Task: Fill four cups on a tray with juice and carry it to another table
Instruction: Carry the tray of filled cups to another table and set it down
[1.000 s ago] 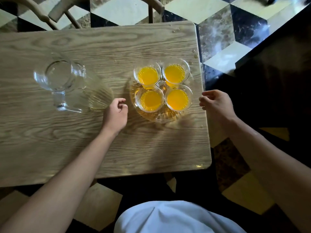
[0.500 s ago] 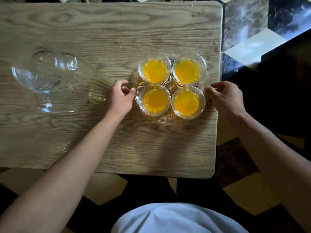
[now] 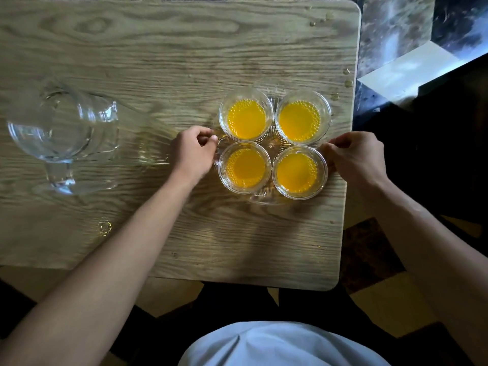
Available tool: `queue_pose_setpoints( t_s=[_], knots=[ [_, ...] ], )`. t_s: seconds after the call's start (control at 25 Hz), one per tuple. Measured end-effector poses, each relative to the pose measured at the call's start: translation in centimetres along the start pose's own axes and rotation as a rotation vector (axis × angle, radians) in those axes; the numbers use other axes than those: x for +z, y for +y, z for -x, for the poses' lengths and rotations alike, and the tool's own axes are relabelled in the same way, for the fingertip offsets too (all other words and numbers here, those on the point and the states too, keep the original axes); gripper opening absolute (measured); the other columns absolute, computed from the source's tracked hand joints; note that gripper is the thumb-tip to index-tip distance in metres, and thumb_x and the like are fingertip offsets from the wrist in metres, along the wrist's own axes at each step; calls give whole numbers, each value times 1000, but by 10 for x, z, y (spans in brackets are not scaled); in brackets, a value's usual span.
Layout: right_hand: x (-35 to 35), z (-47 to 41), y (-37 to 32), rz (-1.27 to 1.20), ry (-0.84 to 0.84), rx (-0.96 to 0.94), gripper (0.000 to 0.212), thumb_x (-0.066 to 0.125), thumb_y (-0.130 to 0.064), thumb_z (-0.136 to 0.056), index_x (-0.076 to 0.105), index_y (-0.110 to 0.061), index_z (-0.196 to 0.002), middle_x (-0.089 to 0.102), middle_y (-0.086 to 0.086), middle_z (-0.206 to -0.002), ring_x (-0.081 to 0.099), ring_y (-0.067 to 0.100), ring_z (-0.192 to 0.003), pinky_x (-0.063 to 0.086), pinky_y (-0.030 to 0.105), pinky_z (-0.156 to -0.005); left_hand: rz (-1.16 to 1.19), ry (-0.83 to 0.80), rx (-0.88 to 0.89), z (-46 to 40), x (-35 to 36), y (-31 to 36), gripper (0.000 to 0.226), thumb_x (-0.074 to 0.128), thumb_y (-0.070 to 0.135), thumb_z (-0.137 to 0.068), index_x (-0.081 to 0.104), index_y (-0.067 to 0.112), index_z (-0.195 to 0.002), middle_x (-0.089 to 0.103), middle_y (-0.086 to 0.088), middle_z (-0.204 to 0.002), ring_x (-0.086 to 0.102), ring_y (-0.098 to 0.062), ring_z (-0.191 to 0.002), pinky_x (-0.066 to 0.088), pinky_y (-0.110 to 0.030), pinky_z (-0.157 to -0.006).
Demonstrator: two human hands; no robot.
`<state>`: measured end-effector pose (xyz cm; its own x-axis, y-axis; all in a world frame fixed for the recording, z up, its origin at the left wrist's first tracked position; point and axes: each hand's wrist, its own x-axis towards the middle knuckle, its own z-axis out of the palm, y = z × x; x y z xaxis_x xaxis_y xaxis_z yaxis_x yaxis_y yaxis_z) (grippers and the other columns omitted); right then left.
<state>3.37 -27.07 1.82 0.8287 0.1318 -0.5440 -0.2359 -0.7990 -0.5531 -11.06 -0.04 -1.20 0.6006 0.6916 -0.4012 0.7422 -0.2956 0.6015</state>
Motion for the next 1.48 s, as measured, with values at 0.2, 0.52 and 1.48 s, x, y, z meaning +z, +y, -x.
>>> queue_pose_setpoints(
  t_s=[0.2,0.52,1.48],
  knots=[
    [-1,3,-3,-36,9,8,8,78,-19,-90,78,-14,-84,71,-6,-63,62,-5,-42,45,8,-41,31,-7,-39,-2,3,0,16,76,11,-89,77,10,-104,70,0,-85,64,-15,-77,60,-33,-80],
    [2,3,-4,0,33,9,10,75,-18,-93,78,-11,-85,69,-3,-61,59,-7,-37,43,8,-38,-10,1,-79,-3,2,9,13,76,6,-88,76,14,-98,67,6,-79,63,-13,-75,53,-23,-75],
    [0,76,9,-4,93,9,10,76,-19,-93,78,-12,-87,73,1,-67,67,3,-46,50,13,-42,68,-70,-18,53,-22,-15,11,73,3,-89,72,13,-90,71,-4,-83,63,-12,-64,58,-19,-61]
  ],
)
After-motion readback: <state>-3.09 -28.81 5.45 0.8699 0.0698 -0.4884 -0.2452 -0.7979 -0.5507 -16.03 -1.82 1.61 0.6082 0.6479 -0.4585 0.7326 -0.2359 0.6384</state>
